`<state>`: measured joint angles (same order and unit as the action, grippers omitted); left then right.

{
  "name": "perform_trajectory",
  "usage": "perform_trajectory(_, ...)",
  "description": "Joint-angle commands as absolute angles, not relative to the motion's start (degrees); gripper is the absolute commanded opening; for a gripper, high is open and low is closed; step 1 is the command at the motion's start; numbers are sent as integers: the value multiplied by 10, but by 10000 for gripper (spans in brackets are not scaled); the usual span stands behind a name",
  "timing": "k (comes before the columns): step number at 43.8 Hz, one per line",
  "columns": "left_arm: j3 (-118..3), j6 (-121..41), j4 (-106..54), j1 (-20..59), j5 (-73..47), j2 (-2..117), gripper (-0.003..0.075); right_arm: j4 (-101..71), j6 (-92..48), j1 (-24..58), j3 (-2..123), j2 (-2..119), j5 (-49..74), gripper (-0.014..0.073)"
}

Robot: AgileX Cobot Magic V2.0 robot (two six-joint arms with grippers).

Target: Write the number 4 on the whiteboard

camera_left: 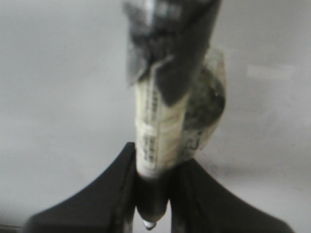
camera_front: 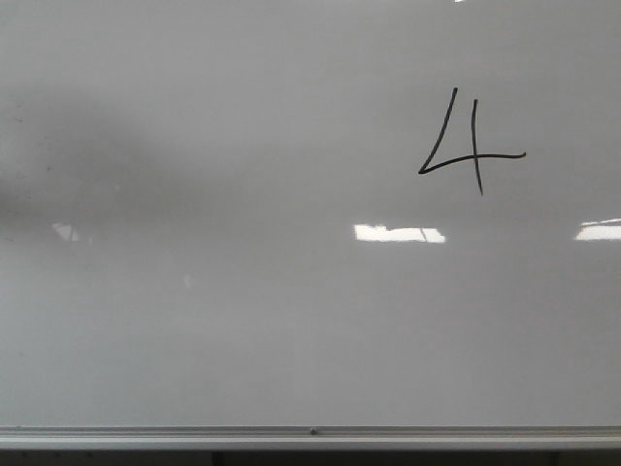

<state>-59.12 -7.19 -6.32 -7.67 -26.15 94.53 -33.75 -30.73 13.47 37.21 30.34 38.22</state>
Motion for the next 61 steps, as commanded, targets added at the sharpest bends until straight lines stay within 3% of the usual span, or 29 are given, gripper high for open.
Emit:
perform_trajectory(1,-609,-67,-72,-73,-231,929,214,-352,-309,131,386,304,345,-63)
perform_trajectory(8,-609,-67,-72,-73,-228,929,348,-352,-309,131,386,304,345,-63)
perform_trajectory(17,-609,-68,-72,-73,-239,923,463,-352,-309,131,386,304,344,-63)
perform_trajectory(30,-586,-95,-70,-73,-254,845,463,-352,-309,131,386,304,334,-63)
perform_trajectory(41,-473,-96,-74,-72,-204,688,459,-352,-309,131,386,304,332,-63)
perform_trajectory(48,-393,-96,-86,-72,-160,557,356,-352,-309,131,386,304,332,-63)
perform_trajectory(61,-285,-96,-123,-72,-80,333,-2,-352,-309,131,386,304,333,-63)
